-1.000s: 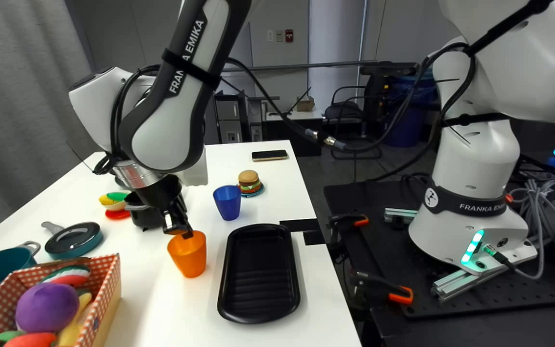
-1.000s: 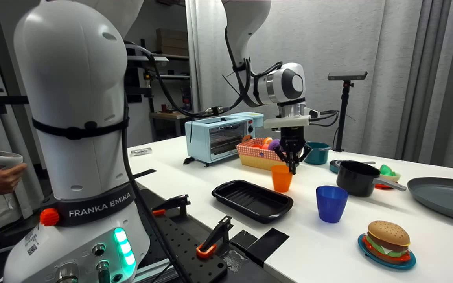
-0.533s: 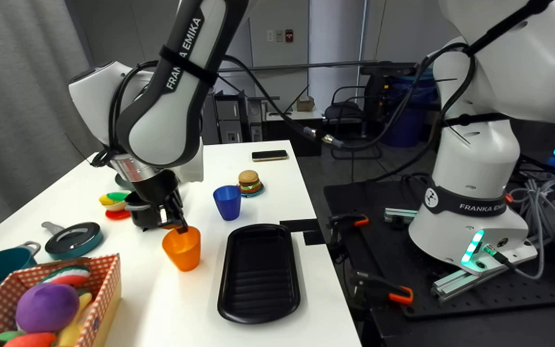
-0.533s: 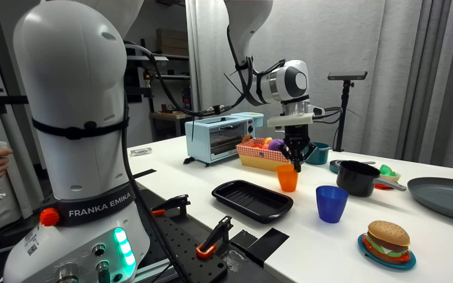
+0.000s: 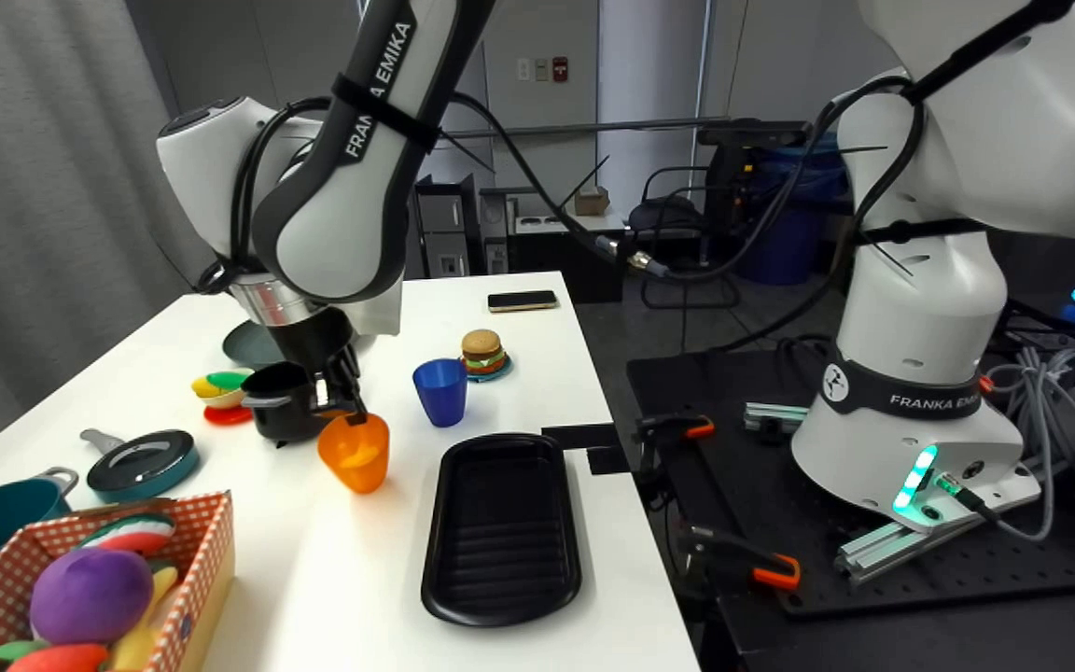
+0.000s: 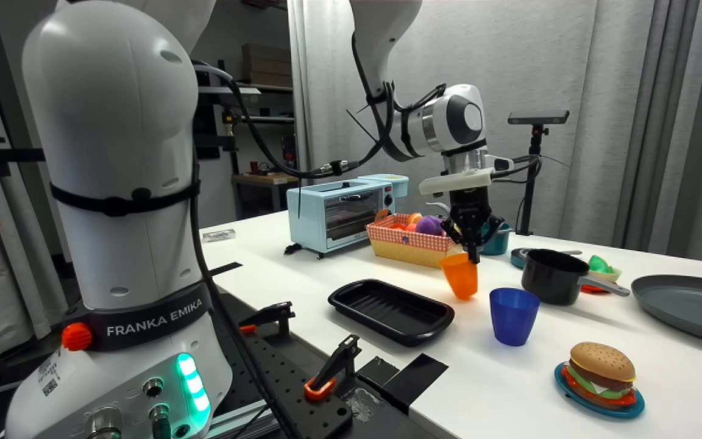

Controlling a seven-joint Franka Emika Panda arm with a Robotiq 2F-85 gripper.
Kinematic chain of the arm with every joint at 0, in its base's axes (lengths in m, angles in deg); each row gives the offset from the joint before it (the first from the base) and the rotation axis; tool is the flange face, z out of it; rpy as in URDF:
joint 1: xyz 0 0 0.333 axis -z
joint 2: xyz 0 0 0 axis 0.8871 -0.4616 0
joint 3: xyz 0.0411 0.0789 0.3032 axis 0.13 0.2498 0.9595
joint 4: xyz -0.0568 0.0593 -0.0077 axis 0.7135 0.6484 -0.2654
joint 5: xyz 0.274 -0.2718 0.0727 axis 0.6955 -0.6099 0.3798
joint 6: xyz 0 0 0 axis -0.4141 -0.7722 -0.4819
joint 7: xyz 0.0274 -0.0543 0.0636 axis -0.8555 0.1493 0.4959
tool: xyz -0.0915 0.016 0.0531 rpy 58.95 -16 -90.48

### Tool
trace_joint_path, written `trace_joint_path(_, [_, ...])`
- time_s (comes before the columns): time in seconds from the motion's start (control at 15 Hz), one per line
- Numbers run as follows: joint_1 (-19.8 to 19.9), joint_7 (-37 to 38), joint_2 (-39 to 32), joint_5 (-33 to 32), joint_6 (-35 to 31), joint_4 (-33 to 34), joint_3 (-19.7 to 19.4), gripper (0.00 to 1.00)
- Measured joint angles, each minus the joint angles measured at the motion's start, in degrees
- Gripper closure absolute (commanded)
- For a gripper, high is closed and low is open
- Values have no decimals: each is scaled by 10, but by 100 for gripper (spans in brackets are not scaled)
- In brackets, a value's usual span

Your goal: Pour the contents of the orange cup onto the oven tray

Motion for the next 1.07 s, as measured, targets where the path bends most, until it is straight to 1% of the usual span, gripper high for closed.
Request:
trace_joint_path(0.4, [0,22,41,-11,-1,-41,-16,99])
trace_joint_path(1.07, [-1,69,103,-51,-1,-126,-18,99])
